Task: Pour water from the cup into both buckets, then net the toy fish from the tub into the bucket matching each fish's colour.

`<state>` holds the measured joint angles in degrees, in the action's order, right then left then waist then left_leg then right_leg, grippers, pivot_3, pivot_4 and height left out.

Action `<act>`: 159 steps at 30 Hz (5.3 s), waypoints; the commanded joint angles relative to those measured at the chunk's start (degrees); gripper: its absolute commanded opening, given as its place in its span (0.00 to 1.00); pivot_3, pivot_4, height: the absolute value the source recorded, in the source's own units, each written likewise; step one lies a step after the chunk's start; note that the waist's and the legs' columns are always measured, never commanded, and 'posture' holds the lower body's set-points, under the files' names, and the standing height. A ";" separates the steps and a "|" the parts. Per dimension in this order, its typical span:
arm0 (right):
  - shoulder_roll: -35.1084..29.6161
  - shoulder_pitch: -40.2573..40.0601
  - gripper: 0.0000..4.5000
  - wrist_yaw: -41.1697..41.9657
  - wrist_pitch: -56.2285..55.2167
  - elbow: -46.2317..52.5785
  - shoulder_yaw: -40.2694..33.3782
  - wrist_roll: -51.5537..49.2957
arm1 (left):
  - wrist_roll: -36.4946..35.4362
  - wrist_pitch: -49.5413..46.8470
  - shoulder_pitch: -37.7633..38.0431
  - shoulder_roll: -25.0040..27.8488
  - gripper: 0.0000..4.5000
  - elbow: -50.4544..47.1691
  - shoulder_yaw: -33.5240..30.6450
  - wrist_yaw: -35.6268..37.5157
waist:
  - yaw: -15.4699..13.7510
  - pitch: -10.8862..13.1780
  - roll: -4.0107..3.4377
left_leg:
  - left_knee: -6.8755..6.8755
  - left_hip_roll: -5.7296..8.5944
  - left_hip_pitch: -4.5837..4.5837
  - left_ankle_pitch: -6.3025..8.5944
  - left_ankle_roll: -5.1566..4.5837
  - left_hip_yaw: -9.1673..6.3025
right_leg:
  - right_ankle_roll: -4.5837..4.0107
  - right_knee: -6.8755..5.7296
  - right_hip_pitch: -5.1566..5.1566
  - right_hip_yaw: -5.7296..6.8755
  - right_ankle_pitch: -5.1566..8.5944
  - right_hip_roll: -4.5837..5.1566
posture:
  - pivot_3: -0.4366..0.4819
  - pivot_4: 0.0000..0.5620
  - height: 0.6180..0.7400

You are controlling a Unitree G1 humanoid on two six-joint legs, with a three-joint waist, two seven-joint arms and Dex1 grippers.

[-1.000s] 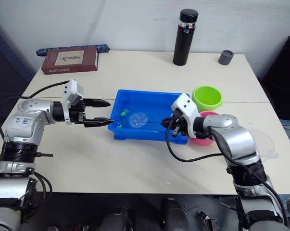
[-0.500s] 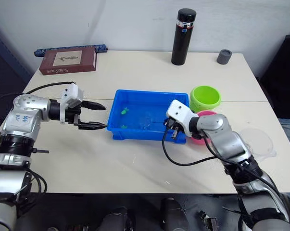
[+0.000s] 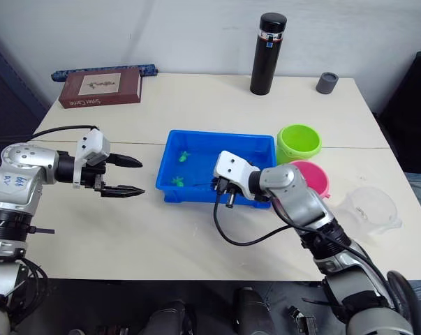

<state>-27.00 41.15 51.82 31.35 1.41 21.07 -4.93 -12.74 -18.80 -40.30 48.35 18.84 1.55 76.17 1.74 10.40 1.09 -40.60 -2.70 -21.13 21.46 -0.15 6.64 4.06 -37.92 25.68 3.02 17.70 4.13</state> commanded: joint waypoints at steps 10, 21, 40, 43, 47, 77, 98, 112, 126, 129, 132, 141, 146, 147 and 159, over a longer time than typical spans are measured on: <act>-3.74 -1.99 0.00 -1.80 19.11 9.71 -15.21 -12.34 | -5.52 -4.25 -6.26 -6.94 0.99 2.51 -2.93 -3.20 | -0.31 0.00 0.01 | -0.10 0.11 -0.11 0.03 -0.05 -0.09 | 0.00 0.01 -0.02 0.11 0.00 0.08 | 0.48 0.27 1.00; -13.71 -10.25 0.00 -9.52 33.61 24.70 -38.69 -21.05 | -6.82 -1.10 -11.74 -22.35 0.99 8.34 -2.35 -9.04 | -0.37 0.00 0.01 | -0.18 0.14 -0.13 0.06 -0.11 -0.05 | 0.04 -0.01 -0.03 0.10 -0.02 0.07 | 0.48 0.27 1.00; -40.85 -19.46 0.00 -23.89 -23.29 5.24 -21.22 19.79 | -4.76 6.78 -16.73 -27.41 0.99 15.45 -1.34 -10.12 | -0.27 0.00 -0.01 | -0.13 0.14 -0.01 0.06 -0.11 0.23 | 0.15 0.06 -0.02 -0.16 -0.08 -0.37 | 0.48 0.27 1.00; -46.31 -17.41 0.00 -30.23 -40.52 0.04 -13.77 34.57 | -4.84 6.65 -16.33 -27.12 0.99 14.91 -1.50 -10.42 | -0.16 0.00 -0.02 | -0.11 0.08 0.00 0.06 -0.10 0.22 | 0.15 0.06 0.00 -0.20 -0.08 -0.36 | 0.48 0.27 1.00; -47.18 -16.35 0.00 -30.19 -47.66 -4.07 -9.83 42.08 | -4.95 6.54 -16.14 -26.73 0.99 14.51 -1.70 -10.67 | -0.14 0.01 -0.02 | -0.15 -0.01 0.02 0.03 -0.06 0.23 | 0.15 0.08 0.00 -0.20 -0.08 -0.31 | 0.48 0.27 1.00; -7.05 -6.60 0.00 -11.04 29.43 12.36 -19.54 -22.67 | -1.55 2.57 -2.57 -6.42 0.99 2.80 -3.94 -7.66 | -1.43 -0.07 -0.27 | -0.40 0.17 -0.16 0.20 -0.36 -0.09 | 0.12 0.07 -0.12 -0.06 -0.10 -0.12 | 0.48 0.27 1.00; -0.20 0.06 0.00 -14.39 20.79 -0.48 -21.79 -19.79 | -5.68 -5.11 2.45 -7.30 0.99 -8.64 -5.73 -13.37 | -0.25 -0.07 -0.28 | -0.36 0.25 -0.13 0.24 -0.42 0.09 | 0.25 0.08 -0.09 0.11 -0.17 0.26 | 0.48 0.27 1.00; -10.63 -11.02 0.00 -14.72 20.83 18.17 -24.00 -18.60 | -4.96 0.89 -12.44 -17.15 0.99 9.98 -1.85 -8.98 | -0.34 -0.07 -0.27 | -0.37 0.38 -0.15 0.24 -0.43 0.08 | 0.29 0.10 -0.10 0.15 -0.19 0.06 | 0.48 0.27 1.00; -20.96 -16.69 0.00 -18.92 28.75 26.51 -44.87 -22.54 | -3.74 7.86 -20.73 -28.20 0.99 19.84 0.10 -6.71 | -1.58 -0.07 -0.27 | -0.36 0.46 -0.13 0.24 -0.43 0.13 | 0.35 0.18 -0.11 0.06 -0.22 -0.05 | 0.48 0.27 1.00; -24.48 -17.76 0.00 -18.69 24.89 22.75 -44.20 -19.58 | -3.44 8.75 -21.40 -29.10 0.99 20.62 0.01 -6.47 | -1.67 -0.07 -0.27 | -0.36 0.69 -0.14 0.23 -0.44 0.13 | 0.37 0.19 -0.11 0.05 -0.23 -0.03 | 0.48 0.27 1.00; -26.87 -18.66 0.00 -18.95 18.59 18.58 -41.66 -15.26 | -3.15 9.04 -21.40 -29.24 0.99 20.81 -0.21 -6.33 | -1.58 -0.07 -0.27 | -0.33 0.72 -0.12 0.23 -0.45 0.13 | 0.38 0.22 -0.11 0.03 -0.23 -0.02 | 0.48 0.27 1.00; -28.43 -17.97 0.00 -19.26 5.63 8.56 -36.04 -7.44 | -2.87 8.95 -20.37 -27.92 0.99 19.88 -0.92 -6.72 | -1.59 -0.07 -0.27 | -0.34 0.59 -0.11 0.23 -0.45 0.13 | 0.39 0.20 -0.11 0.03 -0.24 0.00 | 0.48 0.27 1.00; -36.81 -23.68 0.00 -19.46 -21.25 5.40 -26.70 10.05 | -2.95 8.83 -20.06 -27.64 0.99 19.41 -0.86 -6.99 | -1.56 -0.07 -0.27 | -0.32 0.59 -0.12 0.23 -0.46 0.14 | 0.40 0.23 -0.10 0.02 -0.24 0.01 | 0.48 0.27 1.00; -38.85 -24.35 0.00 -20.32 -27.33 4.14 -24.80 14.06 | -2.94 8.80 -20.05 -27.65 0.99 19.36 -0.86 -7.03 | -1.55 -0.07 -0.27 | -0.32 0.59 -0.12 0.23 -0.46 0.15 | 0.42 0.25 -0.10 0.02 -0.24 0.01 | 0.48 0.27 1.00; -50.23 -19.44 0.00 -36.27 -55.63 -5.78 -16.32 47.17 | -2.94 8.92 -20.38 -27.95 0.99 19.64 -0.87 -7.14 | -0.88 -0.06 -0.29 | -0.35 0.40 -0.09 0.20 -0.46 0.29 | 0.51 0.24 -0.09 -0.06 -0.27 0.00 | 0.48 0.27 1.00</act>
<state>-76.54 21.04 16.54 -23.82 -4.34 6.75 41.60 -15.40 -10.56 -60.08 20.37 40.04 1.11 68.92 0.87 10.34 0.81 -40.96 -2.30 -21.22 21.65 -0.60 6.94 4.58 -37.69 25.58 2.95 17.44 4.14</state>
